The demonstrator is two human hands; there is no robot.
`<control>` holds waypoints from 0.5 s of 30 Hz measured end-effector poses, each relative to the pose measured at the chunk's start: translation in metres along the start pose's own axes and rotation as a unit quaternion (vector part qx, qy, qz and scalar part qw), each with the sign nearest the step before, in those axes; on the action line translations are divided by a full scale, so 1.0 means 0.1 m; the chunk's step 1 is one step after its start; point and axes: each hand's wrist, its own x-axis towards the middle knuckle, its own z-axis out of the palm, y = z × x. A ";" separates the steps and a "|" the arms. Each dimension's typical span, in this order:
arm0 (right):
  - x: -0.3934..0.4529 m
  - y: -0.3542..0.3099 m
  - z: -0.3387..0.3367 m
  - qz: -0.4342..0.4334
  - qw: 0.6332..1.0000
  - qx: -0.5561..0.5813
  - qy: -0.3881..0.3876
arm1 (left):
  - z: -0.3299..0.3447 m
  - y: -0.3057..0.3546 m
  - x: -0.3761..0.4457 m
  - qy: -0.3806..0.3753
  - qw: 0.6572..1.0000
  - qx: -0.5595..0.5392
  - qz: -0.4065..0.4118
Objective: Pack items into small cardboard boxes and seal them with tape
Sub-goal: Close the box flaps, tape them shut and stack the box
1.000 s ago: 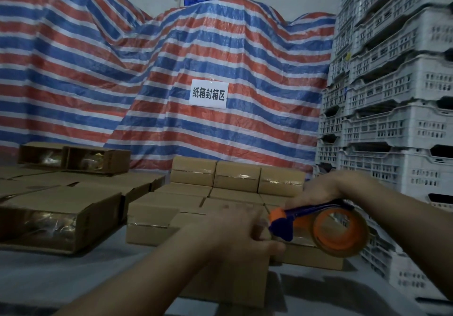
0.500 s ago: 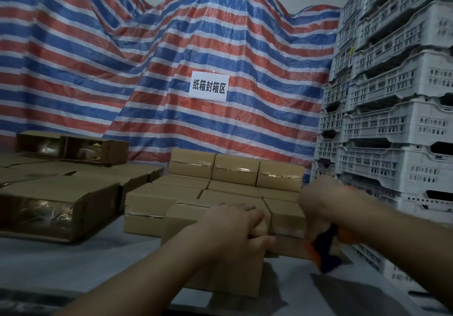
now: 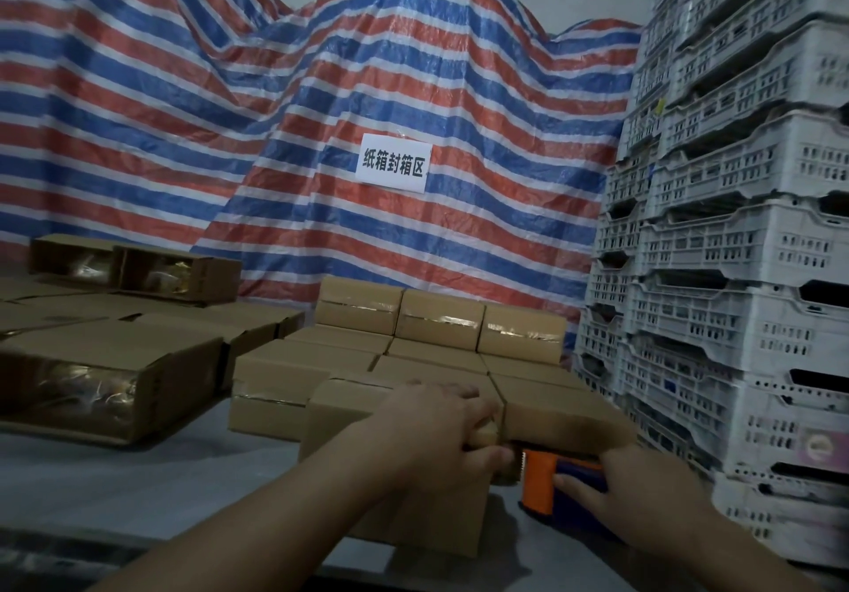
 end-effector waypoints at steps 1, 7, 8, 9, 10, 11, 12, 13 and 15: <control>-0.01 0.00 0.04 0.008 1.000 0.021 -0.014 | 0.00 0.00 0.00 -0.001 1.000 -0.002 0.000; -0.04 -0.07 -0.13 0.031 0.999 0.020 -0.009 | 0.01 -0.01 0.01 0.008 1.000 -0.013 0.003; -0.03 -0.10 -0.22 0.039 0.998 0.038 -0.001 | 0.01 -0.01 0.00 0.009 1.000 -0.017 0.003; -0.01 -0.13 -0.32 0.045 0.996 0.076 0.019 | 0.00 -0.01 0.00 0.009 1.000 -0.020 0.003; 0.02 -0.17 -0.42 0.047 0.989 0.131 0.050 | 0.00 -0.01 0.00 0.010 1.000 -0.021 0.003; 0.07 -0.23 -0.53 0.046 0.974 0.204 0.082 | 0.00 -0.01 -0.01 0.012 1.000 -0.021 0.002; 0.12 -0.30 -0.63 0.045 0.944 0.309 0.105 | 0.01 0.00 0.00 0.011 1.000 -0.019 0.001; 0.21 -0.39 -0.73 0.051 0.891 0.440 0.104 | 0.01 -0.01 0.00 0.011 1.000 -0.020 -0.002; 0.43 -0.59 -0.90 0.080 0.733 0.673 0.057 | 0.02 -0.01 0.00 0.017 0.999 -0.034 -0.010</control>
